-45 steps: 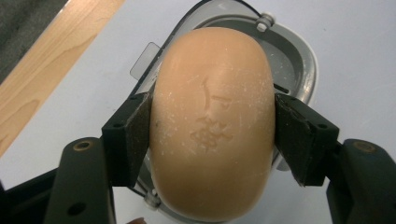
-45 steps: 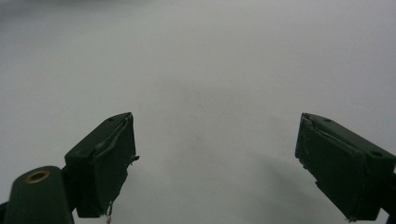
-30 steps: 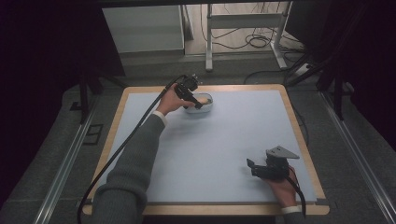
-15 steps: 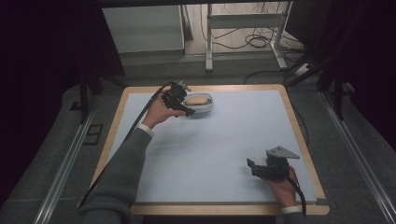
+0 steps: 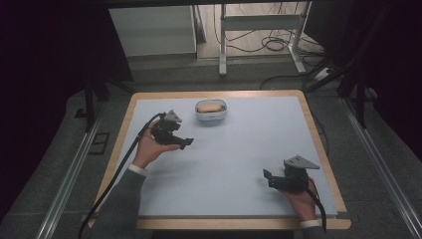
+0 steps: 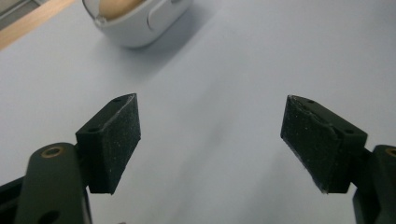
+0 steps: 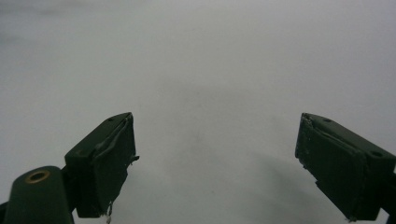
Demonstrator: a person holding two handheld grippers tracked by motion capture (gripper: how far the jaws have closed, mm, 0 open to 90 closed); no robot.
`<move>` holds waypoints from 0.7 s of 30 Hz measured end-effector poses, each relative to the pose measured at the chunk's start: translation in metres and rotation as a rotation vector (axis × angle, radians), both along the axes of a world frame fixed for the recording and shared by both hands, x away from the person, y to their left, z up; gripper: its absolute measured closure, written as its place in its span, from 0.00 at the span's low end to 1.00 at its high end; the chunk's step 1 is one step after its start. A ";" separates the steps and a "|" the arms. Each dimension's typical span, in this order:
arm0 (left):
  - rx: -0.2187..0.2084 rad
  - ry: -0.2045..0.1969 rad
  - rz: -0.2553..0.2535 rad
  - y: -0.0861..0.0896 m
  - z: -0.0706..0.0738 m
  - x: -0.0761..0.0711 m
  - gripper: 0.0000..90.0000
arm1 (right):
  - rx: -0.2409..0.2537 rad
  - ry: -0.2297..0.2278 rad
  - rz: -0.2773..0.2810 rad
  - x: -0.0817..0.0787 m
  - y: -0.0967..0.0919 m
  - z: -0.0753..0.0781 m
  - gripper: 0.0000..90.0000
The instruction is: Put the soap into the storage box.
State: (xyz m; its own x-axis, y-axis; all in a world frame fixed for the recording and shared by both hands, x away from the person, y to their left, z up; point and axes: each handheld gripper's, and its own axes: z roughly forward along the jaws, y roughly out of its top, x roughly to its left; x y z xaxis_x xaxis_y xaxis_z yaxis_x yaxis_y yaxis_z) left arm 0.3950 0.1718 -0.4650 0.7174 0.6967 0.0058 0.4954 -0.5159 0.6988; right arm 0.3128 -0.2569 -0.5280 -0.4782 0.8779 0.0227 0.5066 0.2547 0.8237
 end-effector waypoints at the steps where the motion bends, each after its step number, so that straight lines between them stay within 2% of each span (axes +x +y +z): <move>1: 0.000 0.000 0.000 0.000 0.000 0.000 0.23 | 0.000 0.000 0.000 0.000 0.000 0.000 0.14; 4: -0.026 -0.004 0.014 0.012 -0.009 -0.020 0.24 | -0.002 0.000 0.000 0.000 0.000 0.000 0.14; 6: -0.026 0.000 0.025 0.021 -0.017 -0.034 0.24 | -0.001 -0.001 -0.002 0.000 0.000 0.000 0.14; 7: -0.026 0.000 0.025 0.021 -0.017 -0.034 0.24 | -0.001 -0.001 -0.002 0.000 0.000 0.000 0.14; 9: -0.032 0.020 0.049 0.030 -0.026 -0.048 0.24 | -0.001 -0.001 -0.001 0.000 0.000 0.000 0.14; 10: -0.032 0.020 0.049 0.030 -0.026 -0.048 0.23 | 0.000 -0.002 -0.002 0.000 0.000 0.000 0.14; 12: -0.047 0.025 0.068 0.039 -0.033 -0.061 0.23 | -0.001 -0.002 -0.003 0.000 0.000 0.000 0.14; 16: -0.067 0.038 0.088 0.048 -0.041 -0.070 0.23 | 0.001 -0.001 -0.001 0.000 0.000 0.000 0.14; 21: -0.050 0.038 0.105 0.053 -0.046 -0.072 0.23 | -0.001 -0.007 0.001 -0.001 0.000 0.000 0.13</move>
State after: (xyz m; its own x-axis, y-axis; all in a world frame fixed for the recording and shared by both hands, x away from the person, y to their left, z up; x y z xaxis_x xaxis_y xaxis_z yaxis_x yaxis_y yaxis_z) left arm 0.3225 0.2243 -0.5113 0.6392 0.7669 -0.0565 0.5716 -0.4247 0.7020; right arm 0.3122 -0.2570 -0.5277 -0.4790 0.8777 0.0180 0.5006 0.2562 0.8269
